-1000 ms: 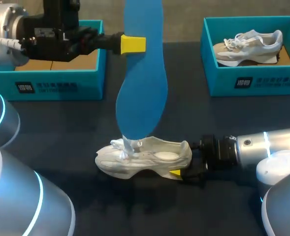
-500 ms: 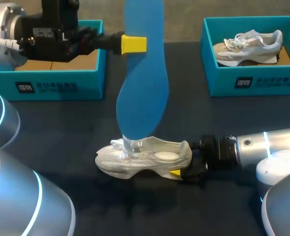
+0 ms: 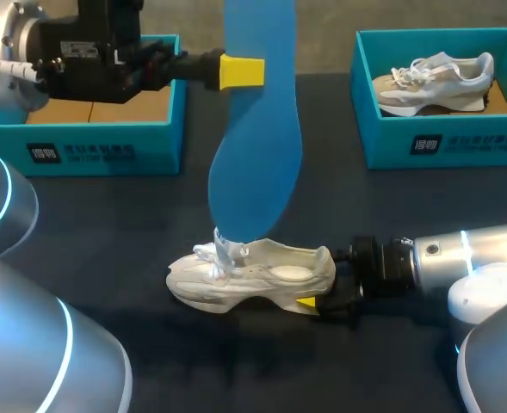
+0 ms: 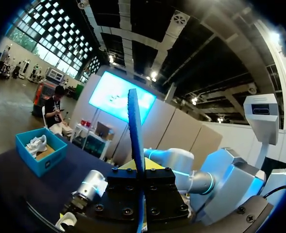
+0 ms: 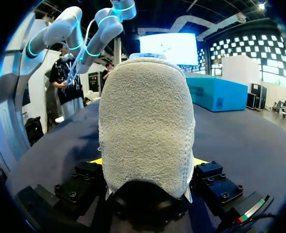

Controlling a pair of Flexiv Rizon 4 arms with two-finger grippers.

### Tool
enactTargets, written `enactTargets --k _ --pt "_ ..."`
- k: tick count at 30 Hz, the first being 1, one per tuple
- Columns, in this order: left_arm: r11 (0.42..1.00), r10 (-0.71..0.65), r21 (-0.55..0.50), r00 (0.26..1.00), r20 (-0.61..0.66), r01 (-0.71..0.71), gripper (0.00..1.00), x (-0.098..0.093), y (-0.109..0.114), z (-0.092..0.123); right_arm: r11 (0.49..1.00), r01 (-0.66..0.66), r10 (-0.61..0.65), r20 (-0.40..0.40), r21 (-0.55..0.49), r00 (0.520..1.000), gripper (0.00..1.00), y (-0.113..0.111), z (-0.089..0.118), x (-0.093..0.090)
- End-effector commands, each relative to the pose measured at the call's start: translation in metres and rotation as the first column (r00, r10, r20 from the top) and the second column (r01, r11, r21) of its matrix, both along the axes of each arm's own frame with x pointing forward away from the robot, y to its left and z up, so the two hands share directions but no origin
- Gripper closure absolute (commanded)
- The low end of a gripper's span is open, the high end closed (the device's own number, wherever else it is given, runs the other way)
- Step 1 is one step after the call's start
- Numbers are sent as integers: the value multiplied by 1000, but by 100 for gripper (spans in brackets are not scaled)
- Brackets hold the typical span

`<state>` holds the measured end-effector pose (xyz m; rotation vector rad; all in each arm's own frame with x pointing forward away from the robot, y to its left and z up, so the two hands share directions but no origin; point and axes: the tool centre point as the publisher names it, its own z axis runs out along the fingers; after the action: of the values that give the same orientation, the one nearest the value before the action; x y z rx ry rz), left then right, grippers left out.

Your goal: Take the shoe out of the shoebox, open the shoe tongue, remove and reinsert the insole, then place the shoe into the shoebox

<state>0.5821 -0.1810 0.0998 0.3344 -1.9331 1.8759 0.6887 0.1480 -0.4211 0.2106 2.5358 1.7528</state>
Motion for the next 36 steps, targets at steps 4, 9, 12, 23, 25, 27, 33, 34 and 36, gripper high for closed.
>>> enactTargets --k 4,9,12,23,25,27,33,34,36 --pt "1000 -11 14 1000 -8 11 100 -3 -1 2 1000 1 -1 -2 -6 1000 100 2 1 -1" --pt "1000 -11 14 1000 -9 12 100 -3 -1 3 1000 1 -1 -2 -6 1000 100 2 1 -1" --pt "1000 -11 14 1000 -9 12 100 -3 -1 3 1000 1 -1 -2 -6 1000 100 2 1 -1" --pt "1000 -11 14 1000 -9 12 100 -3 -1 3 1000 14 -14 -2 -19 1000 53 -3 5 -3" --pt "1000 -11 14 1000 -9 12 100 -3 -1 3 999 53 -53 -14 -13 999 0 -7 7 -5" --pt "1000 -11 14 1000 -9 12 100 -3 -1 3 998 56 -56 -23 -10 998 0 -11 10 -6" --pt "1000 -11 14 1000 -9 12 100 -3 -1 3 997 72 -71 9 -30 997 0 -25 21 -15" --pt "1000 -11 14 1000 -9 12 100 -3 -1 3 997 71 -70 10 -43 997 0 -28 22 -16" --pt "1000 -11 14 1000 -9 12 100 -3 -1 3 996 68 -68 12 -63 998 0 -34 24 -19"
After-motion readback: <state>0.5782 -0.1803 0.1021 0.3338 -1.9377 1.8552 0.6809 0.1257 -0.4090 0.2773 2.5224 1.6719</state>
